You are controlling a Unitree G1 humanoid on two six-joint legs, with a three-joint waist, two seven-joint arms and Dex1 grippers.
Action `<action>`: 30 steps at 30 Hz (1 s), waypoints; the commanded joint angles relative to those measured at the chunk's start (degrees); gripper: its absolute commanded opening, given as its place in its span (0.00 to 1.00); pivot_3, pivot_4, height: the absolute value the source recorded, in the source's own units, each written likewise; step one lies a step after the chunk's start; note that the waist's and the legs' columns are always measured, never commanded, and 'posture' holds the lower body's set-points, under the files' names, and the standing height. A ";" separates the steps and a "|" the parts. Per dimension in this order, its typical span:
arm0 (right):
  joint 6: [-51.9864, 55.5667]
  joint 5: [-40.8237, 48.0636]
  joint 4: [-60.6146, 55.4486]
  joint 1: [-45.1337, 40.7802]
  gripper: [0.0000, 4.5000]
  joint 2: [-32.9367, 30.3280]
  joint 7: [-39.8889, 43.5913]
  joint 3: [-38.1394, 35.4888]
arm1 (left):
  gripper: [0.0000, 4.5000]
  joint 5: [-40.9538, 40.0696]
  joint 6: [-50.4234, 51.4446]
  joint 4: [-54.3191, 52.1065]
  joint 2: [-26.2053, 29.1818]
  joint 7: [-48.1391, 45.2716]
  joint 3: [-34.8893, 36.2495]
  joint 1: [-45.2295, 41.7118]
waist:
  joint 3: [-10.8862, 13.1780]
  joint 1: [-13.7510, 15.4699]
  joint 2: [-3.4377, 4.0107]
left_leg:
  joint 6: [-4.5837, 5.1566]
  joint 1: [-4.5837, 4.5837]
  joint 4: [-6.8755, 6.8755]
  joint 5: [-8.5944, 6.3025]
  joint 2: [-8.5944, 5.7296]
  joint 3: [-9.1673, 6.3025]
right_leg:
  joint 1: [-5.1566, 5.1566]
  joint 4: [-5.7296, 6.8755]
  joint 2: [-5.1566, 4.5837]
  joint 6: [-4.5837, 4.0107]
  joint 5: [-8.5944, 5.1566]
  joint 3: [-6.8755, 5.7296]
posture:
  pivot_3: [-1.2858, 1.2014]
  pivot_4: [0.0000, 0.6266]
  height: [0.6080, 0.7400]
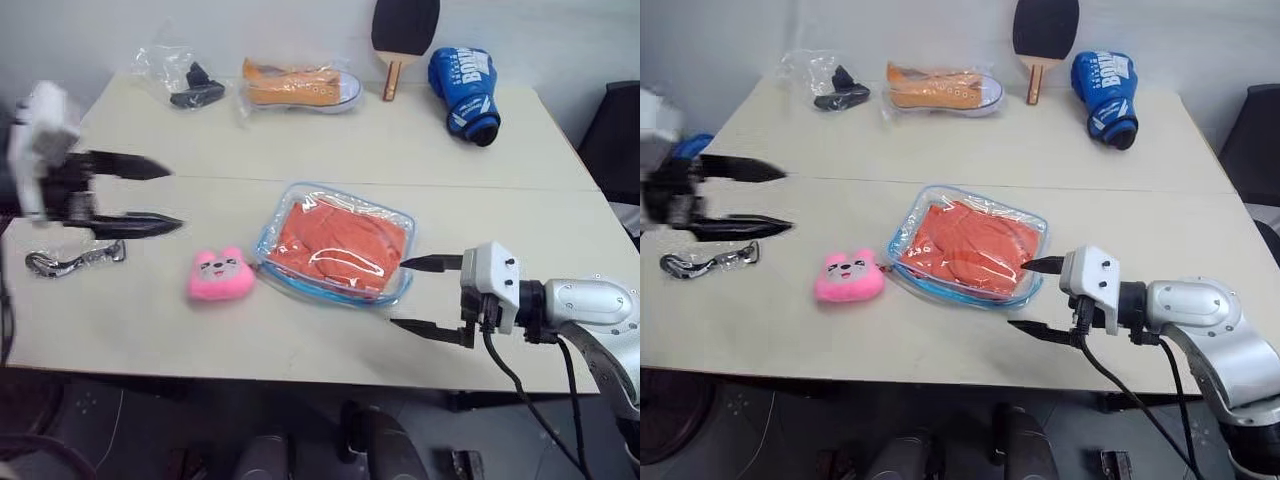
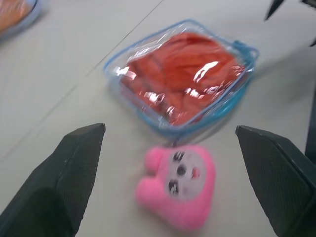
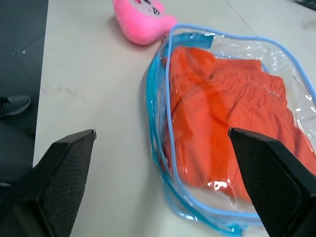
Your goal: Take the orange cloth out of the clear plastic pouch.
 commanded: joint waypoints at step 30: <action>1.40 0.44 -4.53 2.46 1.00 0.55 -8.81 -1.29 | 0.30 27.15 -38.40 9.42 -22.01 12.15 -18.95 0.13 | 0.03 -0.26 -0.06 | 0.23 0.01 0.07 -0.12 0.08 0.41 | -0.13 -0.03 0.15 0.13 0.08 0.28 | 0.52 0.24 1.00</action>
